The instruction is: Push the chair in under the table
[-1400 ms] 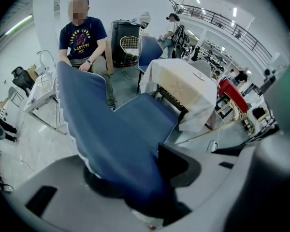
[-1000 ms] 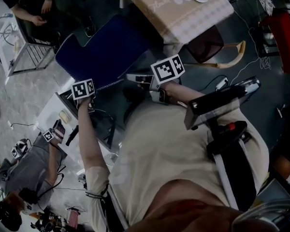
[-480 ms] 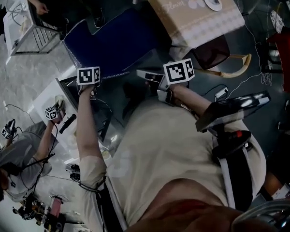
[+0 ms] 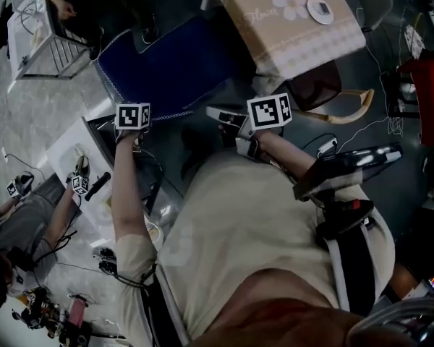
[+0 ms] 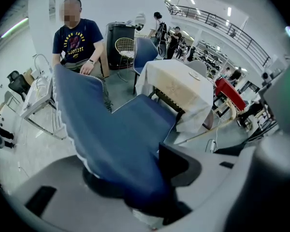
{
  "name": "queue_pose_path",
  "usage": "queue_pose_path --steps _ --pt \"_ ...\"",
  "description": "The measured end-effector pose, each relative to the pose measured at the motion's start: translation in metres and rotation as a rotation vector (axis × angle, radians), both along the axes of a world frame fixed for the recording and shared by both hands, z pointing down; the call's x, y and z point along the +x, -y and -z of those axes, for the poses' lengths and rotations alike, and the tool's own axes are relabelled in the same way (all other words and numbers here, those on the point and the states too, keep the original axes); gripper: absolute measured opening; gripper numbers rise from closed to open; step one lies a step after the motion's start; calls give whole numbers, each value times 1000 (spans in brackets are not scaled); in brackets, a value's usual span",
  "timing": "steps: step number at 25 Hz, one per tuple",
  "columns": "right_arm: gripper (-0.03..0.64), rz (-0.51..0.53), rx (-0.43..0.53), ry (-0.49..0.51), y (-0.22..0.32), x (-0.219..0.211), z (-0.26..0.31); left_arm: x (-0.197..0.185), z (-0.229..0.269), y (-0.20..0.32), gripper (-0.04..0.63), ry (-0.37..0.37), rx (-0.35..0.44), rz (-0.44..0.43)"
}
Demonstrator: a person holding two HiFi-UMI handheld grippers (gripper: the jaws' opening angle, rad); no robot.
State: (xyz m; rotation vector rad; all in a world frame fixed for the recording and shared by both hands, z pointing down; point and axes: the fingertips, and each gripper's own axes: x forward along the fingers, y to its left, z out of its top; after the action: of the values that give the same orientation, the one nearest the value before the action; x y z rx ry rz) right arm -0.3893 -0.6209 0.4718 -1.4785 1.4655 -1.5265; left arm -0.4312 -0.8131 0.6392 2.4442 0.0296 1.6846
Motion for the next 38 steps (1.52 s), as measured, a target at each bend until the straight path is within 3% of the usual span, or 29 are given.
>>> queue_pose_path --steps 25,33,38 --pt "12 -55 -45 -35 -5 11 -3 25 -3 -20 215 -22 -12 -62" --pt "12 -164 -64 -42 -18 21 -3 32 0 -17 213 -28 -15 -86" --pt "12 -150 -55 -74 -17 1 0 28 1 -19 215 -35 -13 -87"
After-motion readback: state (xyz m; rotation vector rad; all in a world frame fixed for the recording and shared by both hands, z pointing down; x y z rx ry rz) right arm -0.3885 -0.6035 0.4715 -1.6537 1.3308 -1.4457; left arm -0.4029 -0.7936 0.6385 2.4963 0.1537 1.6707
